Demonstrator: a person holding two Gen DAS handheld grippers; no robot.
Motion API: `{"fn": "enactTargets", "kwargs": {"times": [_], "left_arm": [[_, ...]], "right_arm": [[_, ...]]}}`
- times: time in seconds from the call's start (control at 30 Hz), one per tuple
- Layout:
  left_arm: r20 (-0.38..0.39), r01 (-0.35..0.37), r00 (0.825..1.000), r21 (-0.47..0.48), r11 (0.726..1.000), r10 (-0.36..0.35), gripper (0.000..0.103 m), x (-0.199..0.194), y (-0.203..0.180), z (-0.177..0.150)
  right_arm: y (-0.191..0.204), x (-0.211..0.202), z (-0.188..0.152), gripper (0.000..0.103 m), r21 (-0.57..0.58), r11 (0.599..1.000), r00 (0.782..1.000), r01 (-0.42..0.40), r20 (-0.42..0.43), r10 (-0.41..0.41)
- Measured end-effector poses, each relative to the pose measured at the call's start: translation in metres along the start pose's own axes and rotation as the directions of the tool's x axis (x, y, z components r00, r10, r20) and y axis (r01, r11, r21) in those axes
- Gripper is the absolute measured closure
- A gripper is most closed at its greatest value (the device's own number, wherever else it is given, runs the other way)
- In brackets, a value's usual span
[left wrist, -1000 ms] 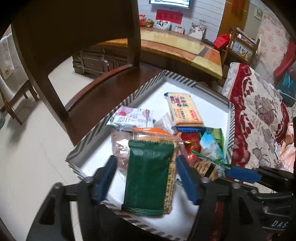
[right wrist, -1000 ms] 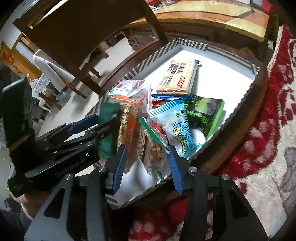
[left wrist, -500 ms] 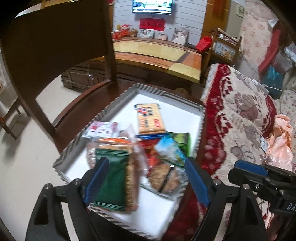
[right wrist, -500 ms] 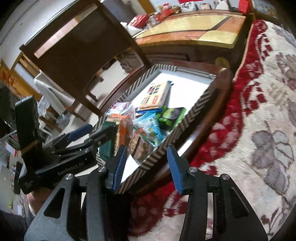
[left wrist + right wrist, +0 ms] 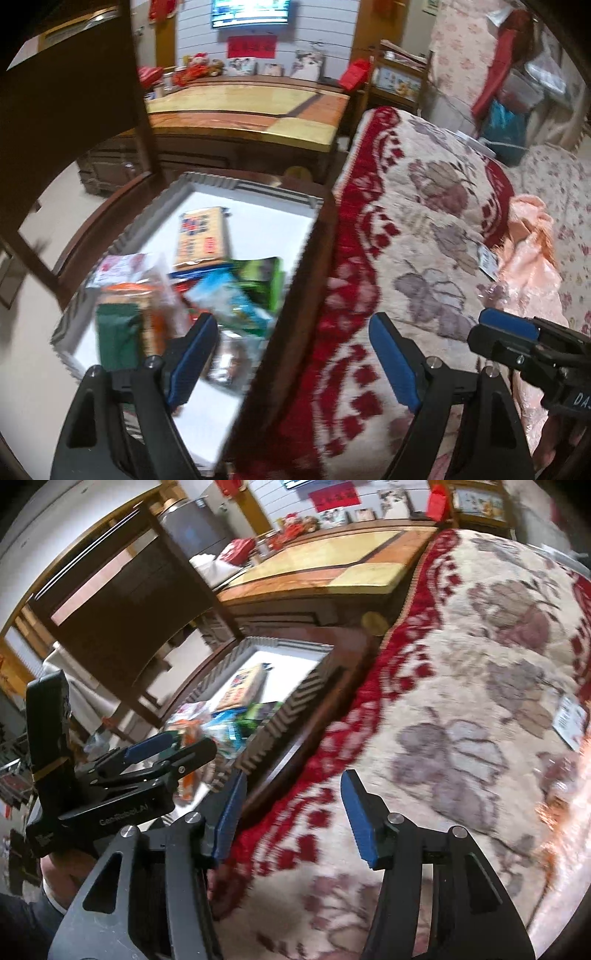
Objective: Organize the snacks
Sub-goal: 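Move both grippers back over the blanket toward the remaining packets, then grasp the clear plastic bag with right gripper while left grasps the white packet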
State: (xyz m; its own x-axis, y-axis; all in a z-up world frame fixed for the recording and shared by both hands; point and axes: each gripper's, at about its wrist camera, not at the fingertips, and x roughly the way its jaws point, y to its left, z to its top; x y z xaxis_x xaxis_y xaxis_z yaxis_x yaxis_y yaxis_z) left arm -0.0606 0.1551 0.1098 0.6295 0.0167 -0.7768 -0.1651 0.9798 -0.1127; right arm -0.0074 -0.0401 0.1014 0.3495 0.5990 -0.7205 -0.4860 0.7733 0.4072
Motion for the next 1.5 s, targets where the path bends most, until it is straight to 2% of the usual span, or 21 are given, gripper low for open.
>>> {"fn": "enactTargets", "kwargs": {"times": [0.47, 0.77, 0.87, 0.97, 1.4, 1.5], "left_arm": [[-0.076, 0.101, 0.993, 0.116, 0.988, -0.093, 0.017, 0.026, -0.082, -0.002], [-0.127, 0.148, 0.984, 0.185, 0.972, -0.125, 0.017, 0.041, -0.122, -0.006], [-0.134, 0.155, 0.982, 0.203, 0.967, -0.129, 0.017, 0.045, -0.131, -0.005], [-0.147, 0.161, 0.980, 0.211, 0.964, -0.131, 0.017, 0.050, -0.139, -0.004], [-0.173, 0.165, 0.977, 0.230, 0.959, -0.127, 0.017, 0.069, -0.152, 0.003], [-0.182, 0.160, 0.976, 0.228, 0.960, -0.120, 0.017, 0.076, -0.151, 0.005]], "right_arm": [[-0.098, -0.054, -0.035, 0.050, 0.159, 0.979, 0.990, 0.129, 0.037, -0.136], [-0.153, -0.076, -0.051, 0.050, 0.243, 0.942, 0.968, 0.233, 0.031, -0.248], [-0.170, -0.077, -0.053, 0.049, 0.281, 0.927, 0.964, 0.249, 0.021, -0.265], [-0.183, -0.076, -0.054, 0.040, 0.317, 0.913, 0.960, 0.257, 0.022, -0.278], [-0.217, -0.038, -0.020, 0.039, 0.337, 0.892, 0.949, 0.303, -0.019, -0.315], [-0.229, -0.022, -0.010, 0.039, 0.323, 0.880, 0.934, 0.349, -0.046, -0.354]]}}
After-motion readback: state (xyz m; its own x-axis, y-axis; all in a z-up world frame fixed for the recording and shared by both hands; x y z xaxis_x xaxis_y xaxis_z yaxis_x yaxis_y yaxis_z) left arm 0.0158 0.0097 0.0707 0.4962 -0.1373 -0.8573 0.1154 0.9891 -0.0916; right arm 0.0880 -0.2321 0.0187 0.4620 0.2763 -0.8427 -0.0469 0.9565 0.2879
